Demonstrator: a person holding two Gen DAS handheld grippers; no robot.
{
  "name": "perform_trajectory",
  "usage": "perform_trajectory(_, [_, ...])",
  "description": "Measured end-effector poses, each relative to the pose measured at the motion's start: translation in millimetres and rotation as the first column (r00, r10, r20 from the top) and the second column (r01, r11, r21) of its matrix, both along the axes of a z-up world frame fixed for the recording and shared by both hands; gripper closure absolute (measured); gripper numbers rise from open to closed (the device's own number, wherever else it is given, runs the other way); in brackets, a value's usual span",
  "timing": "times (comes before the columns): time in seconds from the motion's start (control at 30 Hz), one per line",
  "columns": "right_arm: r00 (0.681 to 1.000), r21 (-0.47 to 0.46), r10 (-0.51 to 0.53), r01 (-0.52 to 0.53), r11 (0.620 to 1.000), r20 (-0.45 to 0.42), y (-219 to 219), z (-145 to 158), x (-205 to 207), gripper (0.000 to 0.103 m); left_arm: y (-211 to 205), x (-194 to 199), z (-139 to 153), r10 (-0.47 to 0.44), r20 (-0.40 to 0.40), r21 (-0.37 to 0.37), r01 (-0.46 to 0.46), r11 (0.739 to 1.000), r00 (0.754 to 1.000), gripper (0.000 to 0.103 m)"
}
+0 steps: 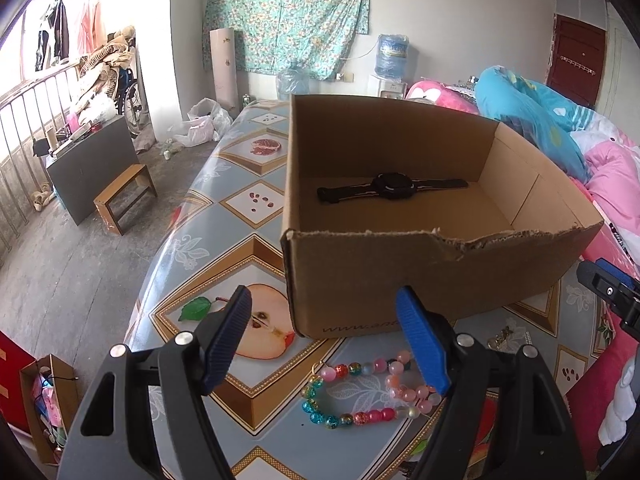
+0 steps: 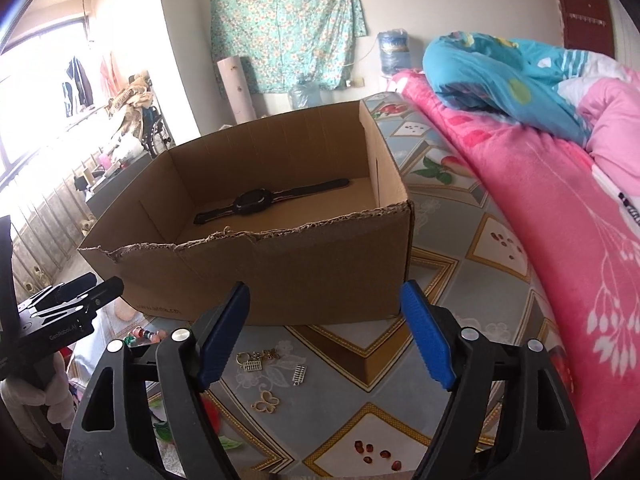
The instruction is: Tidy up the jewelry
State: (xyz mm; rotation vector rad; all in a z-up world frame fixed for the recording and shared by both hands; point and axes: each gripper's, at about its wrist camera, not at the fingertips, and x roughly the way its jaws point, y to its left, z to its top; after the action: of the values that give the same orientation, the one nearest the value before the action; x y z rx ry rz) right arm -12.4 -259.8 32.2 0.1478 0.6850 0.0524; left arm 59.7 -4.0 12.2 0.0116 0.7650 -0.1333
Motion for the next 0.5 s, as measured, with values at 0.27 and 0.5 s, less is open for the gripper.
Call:
perform_trajectory(0.27, [0.994,-0.167,-0.017,0.036,0.985,0.109,15,17,-28,0.008,14,-27,6,0.019,0.030,-0.010,-0.019,1.000,0.999,0.029])
perform_trajectory(0.5, [0.986,-0.216,0.025,0.011,0.976,0.163,25,27,-37,0.008,21,-42,10,0.041,0.055,-0.029,-0.039,0.999,0.998,0.029])
